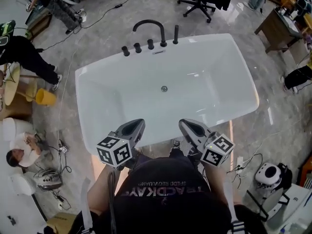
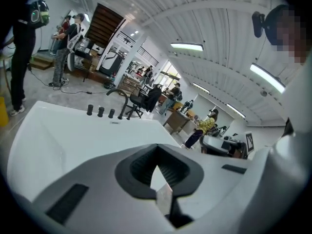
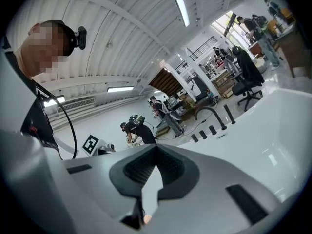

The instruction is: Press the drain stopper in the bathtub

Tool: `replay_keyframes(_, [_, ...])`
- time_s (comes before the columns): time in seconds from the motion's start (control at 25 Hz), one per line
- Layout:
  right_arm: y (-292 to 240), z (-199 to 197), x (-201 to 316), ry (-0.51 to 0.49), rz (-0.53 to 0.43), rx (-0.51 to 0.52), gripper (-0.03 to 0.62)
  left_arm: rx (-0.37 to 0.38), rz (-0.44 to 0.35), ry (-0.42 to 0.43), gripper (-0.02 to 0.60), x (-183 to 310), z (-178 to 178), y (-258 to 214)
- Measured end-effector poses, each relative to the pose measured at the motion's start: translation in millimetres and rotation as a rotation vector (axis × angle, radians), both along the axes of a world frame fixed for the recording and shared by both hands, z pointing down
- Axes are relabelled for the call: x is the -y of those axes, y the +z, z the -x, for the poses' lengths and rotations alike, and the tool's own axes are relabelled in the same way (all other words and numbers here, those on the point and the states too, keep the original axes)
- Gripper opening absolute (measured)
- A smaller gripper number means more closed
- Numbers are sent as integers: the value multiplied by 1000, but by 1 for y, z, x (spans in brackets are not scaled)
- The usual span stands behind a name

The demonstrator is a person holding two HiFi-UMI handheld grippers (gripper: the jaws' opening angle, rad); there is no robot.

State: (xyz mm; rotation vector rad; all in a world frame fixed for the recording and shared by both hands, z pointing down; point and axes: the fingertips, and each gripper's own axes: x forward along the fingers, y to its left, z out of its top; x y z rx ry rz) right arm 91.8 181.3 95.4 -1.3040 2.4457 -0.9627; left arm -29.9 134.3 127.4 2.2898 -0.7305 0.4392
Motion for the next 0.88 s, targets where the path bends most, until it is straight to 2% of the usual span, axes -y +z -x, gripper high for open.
replay_keyframes(0.16, [7,-17,9,-41,27,8,15,5,-5,-74,3,0,-5,-1])
replay_keyframes(0.36, [9,-9,23,-78,32,2,15,3,-1,-123,3,4,10,-1])
replay_keyframes(0.6, [4,3,35,-48,32,-10,15,-1,0,-123,3,10,32,-3])
replay_keyframes(0.88, [-9,47,55,26,31,-27,15,-12,10,-91,3,33,88,-7])
